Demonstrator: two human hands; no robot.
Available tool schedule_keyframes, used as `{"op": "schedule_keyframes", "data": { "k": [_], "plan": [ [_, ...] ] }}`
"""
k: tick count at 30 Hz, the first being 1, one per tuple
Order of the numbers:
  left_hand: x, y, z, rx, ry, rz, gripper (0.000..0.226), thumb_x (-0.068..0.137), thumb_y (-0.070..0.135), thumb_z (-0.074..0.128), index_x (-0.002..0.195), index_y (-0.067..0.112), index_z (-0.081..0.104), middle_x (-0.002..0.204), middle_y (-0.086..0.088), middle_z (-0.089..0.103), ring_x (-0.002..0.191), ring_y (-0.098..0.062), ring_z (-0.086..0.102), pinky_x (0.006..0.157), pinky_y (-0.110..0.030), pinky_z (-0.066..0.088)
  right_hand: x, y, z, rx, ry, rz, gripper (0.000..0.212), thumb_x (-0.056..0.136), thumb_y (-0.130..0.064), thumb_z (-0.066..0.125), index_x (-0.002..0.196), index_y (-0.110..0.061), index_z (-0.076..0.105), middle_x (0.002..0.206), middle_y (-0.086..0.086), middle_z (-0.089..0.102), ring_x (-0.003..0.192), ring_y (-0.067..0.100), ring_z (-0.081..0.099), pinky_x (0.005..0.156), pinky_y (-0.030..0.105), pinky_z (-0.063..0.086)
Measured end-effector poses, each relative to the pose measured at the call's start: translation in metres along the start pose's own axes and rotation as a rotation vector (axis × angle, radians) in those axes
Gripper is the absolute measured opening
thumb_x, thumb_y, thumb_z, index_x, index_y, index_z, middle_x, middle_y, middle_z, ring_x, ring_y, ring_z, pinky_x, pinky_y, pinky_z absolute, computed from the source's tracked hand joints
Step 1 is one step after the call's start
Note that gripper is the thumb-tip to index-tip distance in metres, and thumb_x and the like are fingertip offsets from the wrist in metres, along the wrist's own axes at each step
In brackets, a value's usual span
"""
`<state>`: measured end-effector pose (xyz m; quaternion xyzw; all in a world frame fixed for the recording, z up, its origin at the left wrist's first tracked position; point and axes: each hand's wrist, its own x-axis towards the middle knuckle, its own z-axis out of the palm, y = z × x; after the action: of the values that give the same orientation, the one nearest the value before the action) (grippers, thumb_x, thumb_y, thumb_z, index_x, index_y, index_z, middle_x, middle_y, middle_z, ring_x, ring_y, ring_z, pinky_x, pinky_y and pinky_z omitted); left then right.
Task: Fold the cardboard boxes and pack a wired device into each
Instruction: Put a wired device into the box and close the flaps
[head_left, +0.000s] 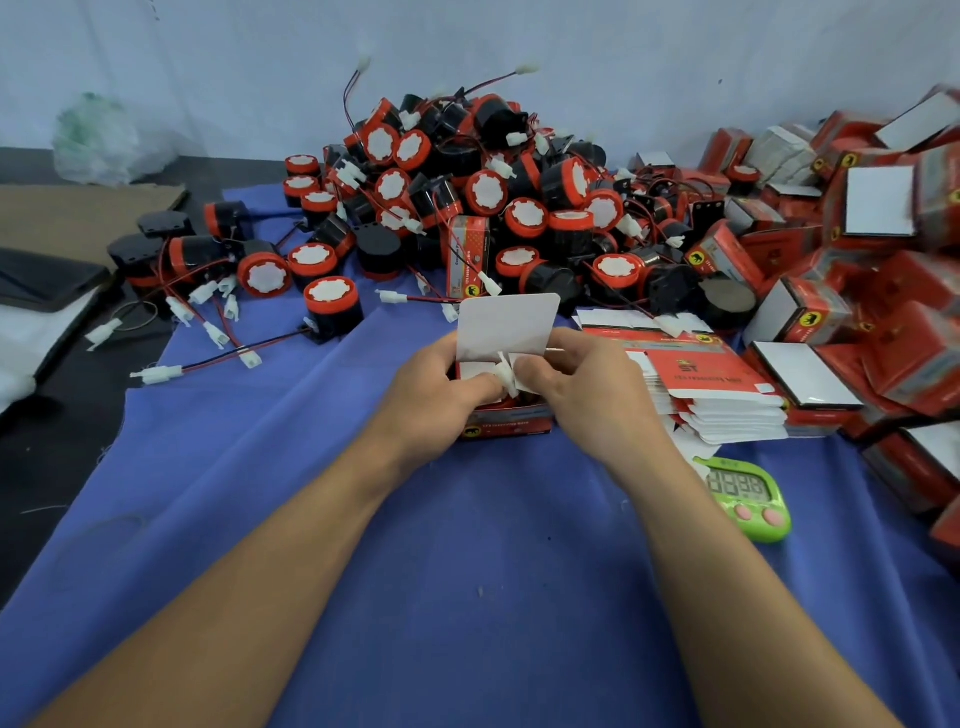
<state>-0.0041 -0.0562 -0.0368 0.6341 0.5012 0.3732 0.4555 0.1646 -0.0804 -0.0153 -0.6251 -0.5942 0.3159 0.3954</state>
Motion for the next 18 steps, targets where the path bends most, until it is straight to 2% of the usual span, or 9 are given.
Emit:
{"op": "schedule_keyframes", "data": {
  "k": [2, 5, 6, 7, 8, 9, 12, 15, 18],
  "plan": [
    [-0.002, 0.000, 0.003, 0.036, 0.027, 0.005, 0.048, 0.078, 0.041, 0.065, 0.125, 0.033, 0.068, 0.115, 0.016, 0.074, 0.105, -0.005, 0.069, 0.092, -0.032, 0.057, -0.001, 0.000, -0.002, -0.019, -0.002, -0.017, 0.018, 0.098, -0.033, 0.061, 0.103, -0.025, 0.076, 0.090, -0.004, 0.078, 0.087, 0.020, 0.071, 0.082, 0.050, 0.056],
    [-0.002, -0.001, 0.005, 0.094, 0.080, 0.003, 0.032, 0.081, 0.036, 0.065, 0.112, 0.041, 0.067, 0.106, 0.020, 0.073, 0.097, 0.001, 0.067, 0.081, -0.025, 0.054, -0.002, -0.001, -0.009, 0.159, -0.069, 0.004, 0.029, 0.100, -0.048, 0.056, 0.106, -0.027, 0.076, 0.093, 0.000, 0.078, 0.085, 0.021, 0.072, 0.079, 0.049, 0.058],
    [-0.001, -0.002, 0.006, 0.096, 0.090, -0.004, 0.028, 0.081, 0.035, 0.065, 0.108, 0.043, 0.066, 0.104, 0.022, 0.072, 0.096, 0.002, 0.066, 0.079, -0.024, 0.053, -0.002, 0.000, -0.011, 0.247, -0.127, 0.019, 0.032, 0.100, -0.051, 0.056, 0.112, -0.028, 0.074, 0.098, 0.001, 0.078, 0.088, 0.021, 0.073, 0.077, 0.046, 0.059],
    [-0.001, -0.002, 0.006, 0.094, 0.096, -0.011, 0.026, 0.081, 0.036, 0.065, 0.105, 0.044, 0.065, 0.103, 0.022, 0.072, 0.096, 0.002, 0.066, 0.078, -0.024, 0.053, -0.002, 0.000, -0.012, 0.288, -0.176, 0.015, 0.031, 0.099, -0.050, 0.058, 0.116, -0.029, 0.073, 0.100, 0.000, 0.079, 0.088, 0.017, 0.074, 0.072, 0.036, 0.059],
    [-0.001, -0.001, 0.006, 0.091, 0.100, -0.014, 0.028, 0.080, 0.037, 0.065, 0.107, 0.044, 0.065, 0.104, 0.022, 0.072, 0.096, 0.002, 0.066, 0.078, -0.024, 0.053, -0.002, -0.001, -0.012, 0.275, -0.199, 0.001, 0.027, 0.099, -0.045, 0.061, 0.118, -0.029, 0.072, 0.100, -0.003, 0.079, 0.085, 0.010, 0.073, 0.068, 0.027, 0.055],
    [0.000, -0.001, 0.006, 0.091, 0.100, -0.014, 0.034, 0.077, 0.040, 0.064, 0.111, 0.041, 0.066, 0.106, 0.020, 0.072, 0.097, 0.001, 0.066, 0.079, -0.024, 0.054, -0.002, 0.000, -0.011, 0.237, -0.196, -0.005, 0.024, 0.097, -0.039, 0.064, 0.117, -0.029, 0.072, 0.098, -0.005, 0.079, 0.084, 0.007, 0.072, 0.068, 0.024, 0.054],
    [-0.001, 0.001, 0.006, 0.093, 0.097, -0.006, 0.044, 0.072, 0.043, 0.060, 0.114, 0.036, 0.069, 0.105, 0.017, 0.074, 0.096, -0.001, 0.067, 0.078, -0.025, 0.054, 0.001, -0.001, -0.002, 0.067, -0.072, 0.022, 0.021, 0.090, -0.033, 0.067, 0.108, -0.024, 0.074, 0.094, -0.003, 0.078, 0.092, 0.018, 0.072, 0.083, 0.047, 0.057],
    [-0.002, 0.001, 0.006, 0.065, 0.087, -0.004, 0.039, 0.074, 0.042, 0.061, 0.110, 0.033, 0.072, 0.103, 0.015, 0.076, 0.096, -0.004, 0.069, 0.083, -0.031, 0.057, -0.001, -0.005, 0.007, -0.106, 0.030, -0.005, 0.023, 0.088, -0.037, 0.064, 0.104, -0.022, 0.072, 0.093, -0.005, 0.075, 0.092, 0.019, 0.068, 0.084, 0.047, 0.056],
    [-0.003, 0.002, 0.004, 0.015, 0.062, -0.027, 0.036, 0.074, 0.037, 0.060, 0.106, 0.029, 0.074, 0.101, 0.010, 0.077, 0.098, -0.012, 0.071, 0.088, -0.041, 0.059, -0.001, -0.005, 0.005, -0.059, 0.010, 0.020, 0.024, 0.085, -0.041, 0.068, 0.103, -0.025, 0.073, 0.088, -0.007, 0.075, 0.088, 0.016, 0.069, 0.080, 0.044, 0.057]
  ]
}}
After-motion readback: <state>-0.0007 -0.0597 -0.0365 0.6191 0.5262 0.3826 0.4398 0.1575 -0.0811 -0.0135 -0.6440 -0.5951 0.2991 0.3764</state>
